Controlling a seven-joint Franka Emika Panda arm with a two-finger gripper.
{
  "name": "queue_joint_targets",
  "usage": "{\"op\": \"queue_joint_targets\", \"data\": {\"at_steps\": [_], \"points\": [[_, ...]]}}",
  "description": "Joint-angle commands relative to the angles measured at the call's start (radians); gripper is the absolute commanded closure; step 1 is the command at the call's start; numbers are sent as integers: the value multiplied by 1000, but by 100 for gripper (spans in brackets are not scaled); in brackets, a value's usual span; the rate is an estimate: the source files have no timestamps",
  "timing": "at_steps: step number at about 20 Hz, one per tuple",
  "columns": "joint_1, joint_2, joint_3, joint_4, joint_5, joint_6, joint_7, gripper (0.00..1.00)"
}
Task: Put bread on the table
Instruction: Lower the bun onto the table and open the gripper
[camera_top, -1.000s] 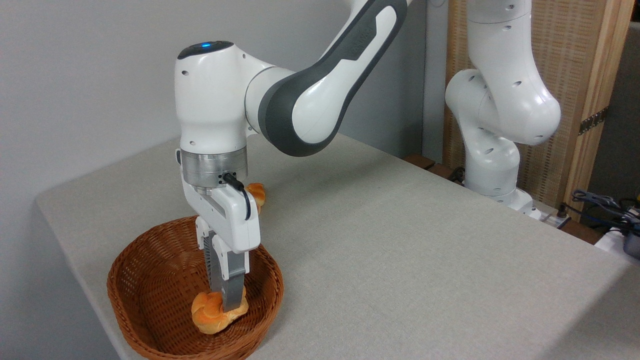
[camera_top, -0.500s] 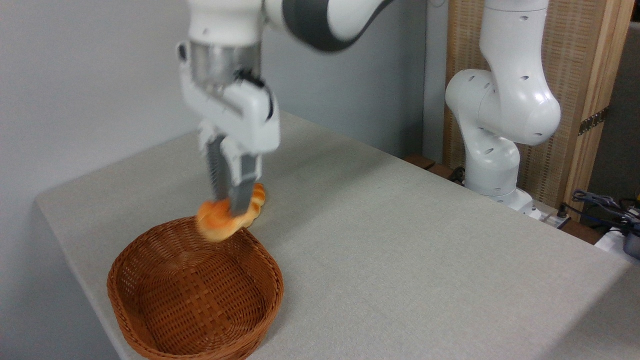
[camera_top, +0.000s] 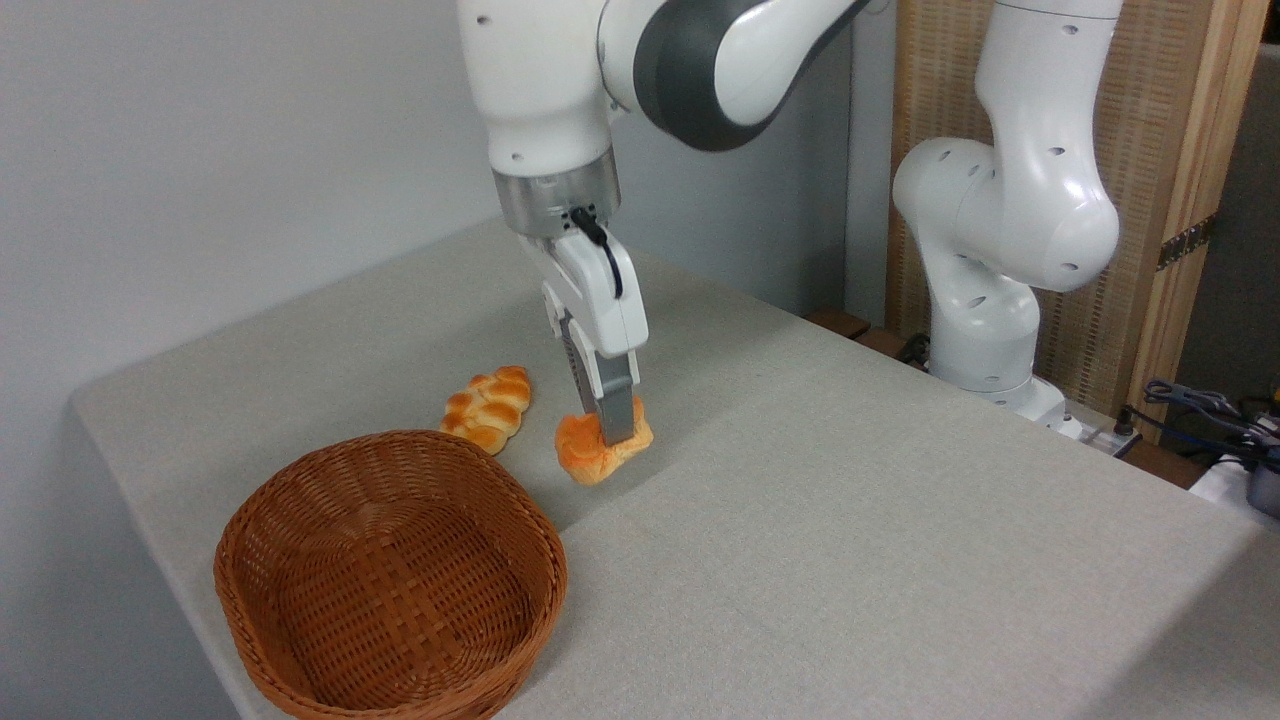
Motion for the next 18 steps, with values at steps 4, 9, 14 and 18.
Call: {"op": "queue_joint_targets", "data": {"at_steps": [4,9,14,18], "points": [[-29,6,17,-11,15,20,15,0],[-29,11,17,-9,14,18,9,0],[-26,12,17,127,0,-39,-69,0],[-15,70,16,337,-38,-189,-126,0]]}}
